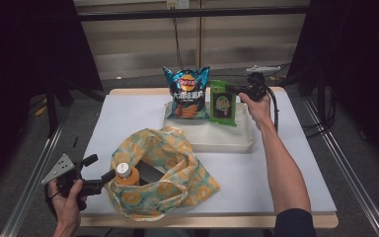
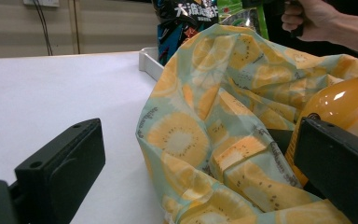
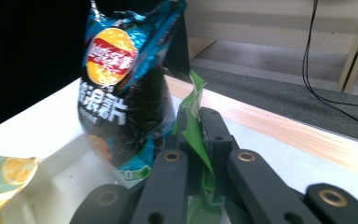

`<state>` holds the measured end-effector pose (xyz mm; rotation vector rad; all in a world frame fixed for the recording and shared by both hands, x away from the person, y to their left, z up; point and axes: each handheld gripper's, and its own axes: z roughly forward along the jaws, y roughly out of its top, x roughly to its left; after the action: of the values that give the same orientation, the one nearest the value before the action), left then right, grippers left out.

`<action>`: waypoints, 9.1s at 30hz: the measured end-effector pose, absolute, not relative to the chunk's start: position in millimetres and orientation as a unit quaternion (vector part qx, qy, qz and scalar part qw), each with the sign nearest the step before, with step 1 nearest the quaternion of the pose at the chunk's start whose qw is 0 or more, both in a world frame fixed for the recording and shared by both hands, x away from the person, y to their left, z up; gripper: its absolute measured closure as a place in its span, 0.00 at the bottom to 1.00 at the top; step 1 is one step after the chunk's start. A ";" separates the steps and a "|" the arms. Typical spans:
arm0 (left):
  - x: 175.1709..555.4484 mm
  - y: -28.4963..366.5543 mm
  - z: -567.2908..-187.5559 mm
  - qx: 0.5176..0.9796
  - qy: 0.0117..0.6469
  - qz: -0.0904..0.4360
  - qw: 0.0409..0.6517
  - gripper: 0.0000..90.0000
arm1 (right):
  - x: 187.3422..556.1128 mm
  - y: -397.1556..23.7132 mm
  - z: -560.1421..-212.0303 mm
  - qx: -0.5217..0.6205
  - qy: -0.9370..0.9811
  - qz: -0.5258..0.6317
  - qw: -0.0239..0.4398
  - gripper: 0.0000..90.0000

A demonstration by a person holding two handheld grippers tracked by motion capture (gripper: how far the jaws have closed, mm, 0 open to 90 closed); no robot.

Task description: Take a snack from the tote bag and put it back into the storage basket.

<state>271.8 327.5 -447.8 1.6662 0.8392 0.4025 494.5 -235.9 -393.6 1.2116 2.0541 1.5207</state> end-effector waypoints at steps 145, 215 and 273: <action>273.1 327.1 -451.9 0.719 0.359 0.175 0.568 0.03 | 438.3 -229.0 -443.8 0.424 0.777 0.449 0.121 0.74; 256.3 279.7 -400.8 0.785 0.235 0.110 0.562 0.31 | 312.0 -158.2 -400.7 0.299 0.779 0.540 0.108 0.43; 280.2 247.7 -354.3 0.791 0.247 0.078 0.553 0.34 | 289.1 -162.9 -392.7 0.271 0.763 0.576 0.112 0.33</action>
<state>280.2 247.7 -354.3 1.8707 0.5849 0.1854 289.1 -162.9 -392.7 0.7961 2.2403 1.6914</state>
